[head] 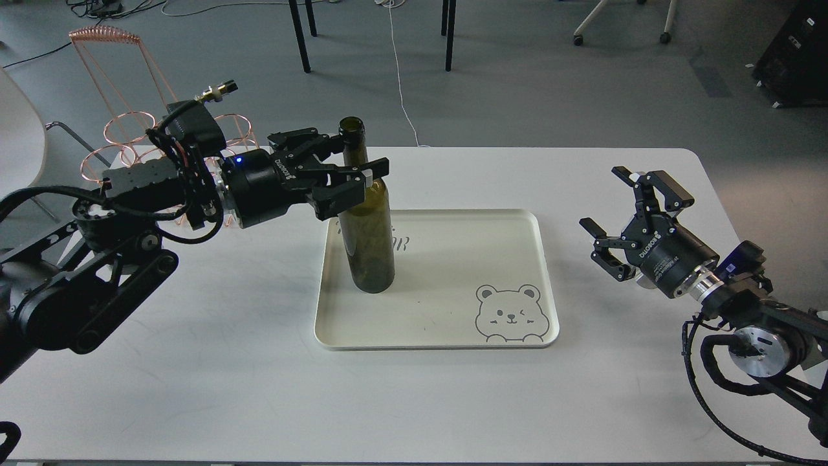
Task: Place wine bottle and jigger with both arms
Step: 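Reach the left gripper to the wine bottle neck and grasp it, then lift the green bottle with the left gripper over the copper rack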
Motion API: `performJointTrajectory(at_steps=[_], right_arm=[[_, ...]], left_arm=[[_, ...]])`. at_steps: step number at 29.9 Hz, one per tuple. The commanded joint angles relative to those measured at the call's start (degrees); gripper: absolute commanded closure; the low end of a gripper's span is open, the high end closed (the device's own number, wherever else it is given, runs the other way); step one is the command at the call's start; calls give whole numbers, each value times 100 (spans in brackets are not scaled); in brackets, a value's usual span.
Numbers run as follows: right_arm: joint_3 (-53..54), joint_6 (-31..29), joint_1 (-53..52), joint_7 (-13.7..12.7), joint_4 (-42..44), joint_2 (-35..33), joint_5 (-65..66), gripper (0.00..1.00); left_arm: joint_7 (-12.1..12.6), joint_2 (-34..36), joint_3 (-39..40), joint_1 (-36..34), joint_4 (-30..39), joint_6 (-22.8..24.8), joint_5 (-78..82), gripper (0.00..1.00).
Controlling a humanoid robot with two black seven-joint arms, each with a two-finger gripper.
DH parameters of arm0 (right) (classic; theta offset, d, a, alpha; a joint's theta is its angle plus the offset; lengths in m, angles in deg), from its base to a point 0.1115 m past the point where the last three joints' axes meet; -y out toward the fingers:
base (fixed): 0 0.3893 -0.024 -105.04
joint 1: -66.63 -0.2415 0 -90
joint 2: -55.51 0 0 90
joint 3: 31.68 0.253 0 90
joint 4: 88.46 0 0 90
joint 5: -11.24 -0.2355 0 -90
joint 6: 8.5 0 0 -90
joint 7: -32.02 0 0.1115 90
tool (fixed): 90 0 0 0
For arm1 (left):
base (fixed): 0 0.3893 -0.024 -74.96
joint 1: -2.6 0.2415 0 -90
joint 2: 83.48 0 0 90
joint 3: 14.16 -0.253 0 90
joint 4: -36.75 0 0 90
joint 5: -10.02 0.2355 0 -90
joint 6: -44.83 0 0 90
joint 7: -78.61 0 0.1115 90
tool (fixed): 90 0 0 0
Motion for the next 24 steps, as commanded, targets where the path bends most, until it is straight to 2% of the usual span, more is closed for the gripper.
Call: performJointTrajectory(at_steps=[1, 4, 5, 12, 16, 24], right_arm=[[0, 0, 9, 0, 0, 3, 0, 3], [9, 9, 9, 0, 0, 3, 0, 3], [9, 9, 9, 0, 0, 3, 0, 3], [18, 9, 9, 0, 0, 3, 0, 3], [18, 18, 9, 0, 0, 3, 0, 3], [18, 18, 9, 0, 8, 21, 0, 3]], left_arm=[[0, -10, -107, -36, -31, -8, 9, 64], [0, -10, -107, -80, -31, -8, 9, 84], [0, -19, -107, -98, -31, -8, 9, 87], [0, 95, -81, -650, -31, 9, -105, 90], [0, 551, -107, -1230, -84, 62, -175, 90], [0, 1404, -116, -2136, -997, 79, -325, 89]])
